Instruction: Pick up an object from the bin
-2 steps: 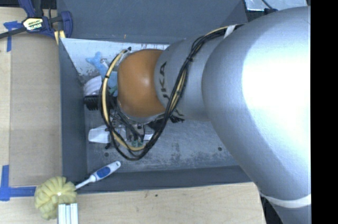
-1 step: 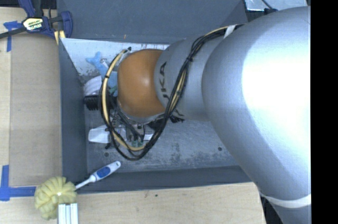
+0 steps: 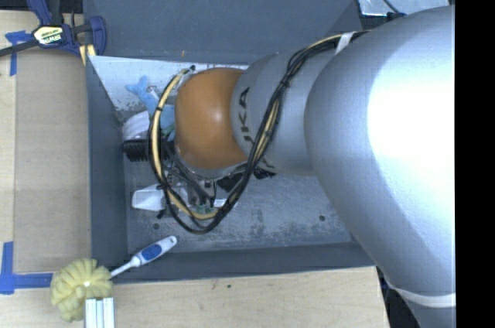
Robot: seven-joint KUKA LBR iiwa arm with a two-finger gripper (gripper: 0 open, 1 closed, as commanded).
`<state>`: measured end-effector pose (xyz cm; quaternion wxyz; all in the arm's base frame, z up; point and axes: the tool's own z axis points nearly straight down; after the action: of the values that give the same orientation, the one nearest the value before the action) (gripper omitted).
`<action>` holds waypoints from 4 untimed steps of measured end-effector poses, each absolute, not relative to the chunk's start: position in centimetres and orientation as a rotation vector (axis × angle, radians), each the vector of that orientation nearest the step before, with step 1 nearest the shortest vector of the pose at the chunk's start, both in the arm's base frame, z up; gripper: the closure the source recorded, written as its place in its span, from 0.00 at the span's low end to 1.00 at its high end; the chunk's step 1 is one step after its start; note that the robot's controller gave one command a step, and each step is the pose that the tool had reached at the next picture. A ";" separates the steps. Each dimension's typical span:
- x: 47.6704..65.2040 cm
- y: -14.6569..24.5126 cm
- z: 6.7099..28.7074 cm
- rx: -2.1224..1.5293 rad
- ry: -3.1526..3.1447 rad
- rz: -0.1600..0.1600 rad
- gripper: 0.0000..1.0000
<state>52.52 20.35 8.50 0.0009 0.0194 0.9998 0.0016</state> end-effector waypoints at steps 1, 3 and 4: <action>52.8 20.4 12.6 0.060 3.129 0.011 1.00; 52.8 20.4 15.4 0.060 3.128 0.012 1.00; 52.9 20.3 17.3 0.059 3.128 0.012 1.00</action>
Offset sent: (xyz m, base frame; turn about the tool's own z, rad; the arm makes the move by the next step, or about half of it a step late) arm 0.0013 0.0002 0.0650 0.0001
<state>52.86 20.34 17.29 0.0067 0.0190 0.9998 0.0040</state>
